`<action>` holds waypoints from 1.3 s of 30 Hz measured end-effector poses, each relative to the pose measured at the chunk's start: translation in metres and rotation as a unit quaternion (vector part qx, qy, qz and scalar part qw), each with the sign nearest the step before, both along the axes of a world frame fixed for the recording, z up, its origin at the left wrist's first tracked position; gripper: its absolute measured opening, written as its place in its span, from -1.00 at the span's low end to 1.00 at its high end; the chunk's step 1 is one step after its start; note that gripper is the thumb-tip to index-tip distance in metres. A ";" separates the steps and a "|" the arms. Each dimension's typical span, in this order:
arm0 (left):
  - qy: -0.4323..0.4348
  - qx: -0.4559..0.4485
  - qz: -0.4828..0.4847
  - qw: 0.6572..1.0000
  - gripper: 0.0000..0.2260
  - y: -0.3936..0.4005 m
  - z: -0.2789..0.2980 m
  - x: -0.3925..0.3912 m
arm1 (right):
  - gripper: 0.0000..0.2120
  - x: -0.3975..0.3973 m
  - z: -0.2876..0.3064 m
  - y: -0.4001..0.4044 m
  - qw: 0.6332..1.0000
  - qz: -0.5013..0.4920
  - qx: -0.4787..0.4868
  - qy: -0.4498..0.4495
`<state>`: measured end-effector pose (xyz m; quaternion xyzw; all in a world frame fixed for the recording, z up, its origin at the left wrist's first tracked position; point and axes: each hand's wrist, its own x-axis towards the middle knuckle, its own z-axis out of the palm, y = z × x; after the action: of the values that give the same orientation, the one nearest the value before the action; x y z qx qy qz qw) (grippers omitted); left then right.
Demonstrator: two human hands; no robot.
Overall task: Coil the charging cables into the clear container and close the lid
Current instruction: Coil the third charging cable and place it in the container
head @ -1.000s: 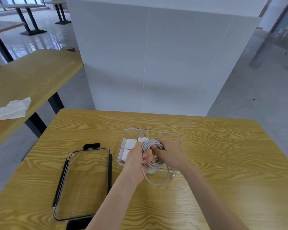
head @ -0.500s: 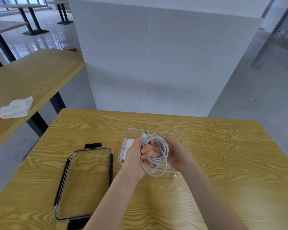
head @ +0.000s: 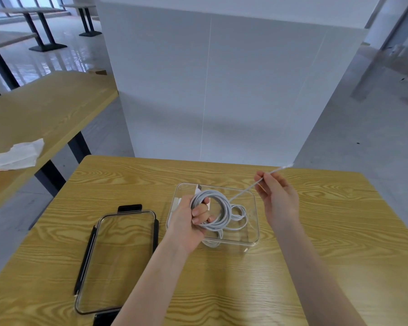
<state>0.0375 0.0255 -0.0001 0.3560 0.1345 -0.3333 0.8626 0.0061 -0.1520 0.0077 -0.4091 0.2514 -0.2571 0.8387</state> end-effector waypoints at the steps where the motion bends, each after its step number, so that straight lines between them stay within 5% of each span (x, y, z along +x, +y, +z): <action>1: -0.004 0.017 0.012 1.000 -0.67 0.001 0.000 0.002 | -0.87 -0.004 0.005 0.001 0.998 0.017 -0.056 -0.004; 4: -0.014 0.041 0.051 0.998 -0.66 0.005 -0.003 0.007 | -0.87 -0.016 0.017 0.007 0.947 0.102 -0.300 0.048; 7: -0.021 0.040 0.069 0.997 -0.66 0.005 -0.004 0.009 | -0.83 -0.022 0.019 0.017 0.824 0.193 -0.518 0.121; 9: -0.029 0.037 0.071 0.996 -0.65 0.003 -0.002 0.009 | -0.86 -0.022 0.015 0.025 0.744 0.222 -0.619 0.119; 11: -0.031 0.040 0.076 0.996 -0.66 0.001 0.000 0.009 | -0.89 -0.021 0.011 0.030 0.705 0.218 -0.664 0.121; 21: -0.053 0.118 0.132 0.983 -0.69 -0.003 -0.009 0.007 | -0.90 -0.015 0.014 0.041 0.684 0.148 -0.692 0.177; 27: -0.129 0.225 0.059 0.964 -0.69 -0.016 -0.011 -0.002 | -0.88 -0.008 0.005 0.066 0.603 0.150 -0.761 0.186; 32: -0.154 0.178 0.036 0.971 -0.72 -0.015 -0.009 -0.004 | -0.89 -0.007 -0.009 0.072 0.609 0.028 -0.783 0.127; 35: -0.157 0.178 0.025 0.971 -0.72 -0.016 -0.008 -0.005 | -0.95 -0.009 -0.014 0.073 0.646 -0.033 -0.755 0.110; 39: -0.134 0.181 0.023 0.974 -0.68 -0.014 -0.009 -0.004 | -0.65 -0.007 -0.016 0.066 0.680 -0.064 -0.717 0.135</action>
<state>0.0330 0.0116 -0.0090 0.5444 0.0835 -0.2324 0.8016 -0.0007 -0.0857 -0.0082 -0.8985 0.1260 -0.3541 0.2267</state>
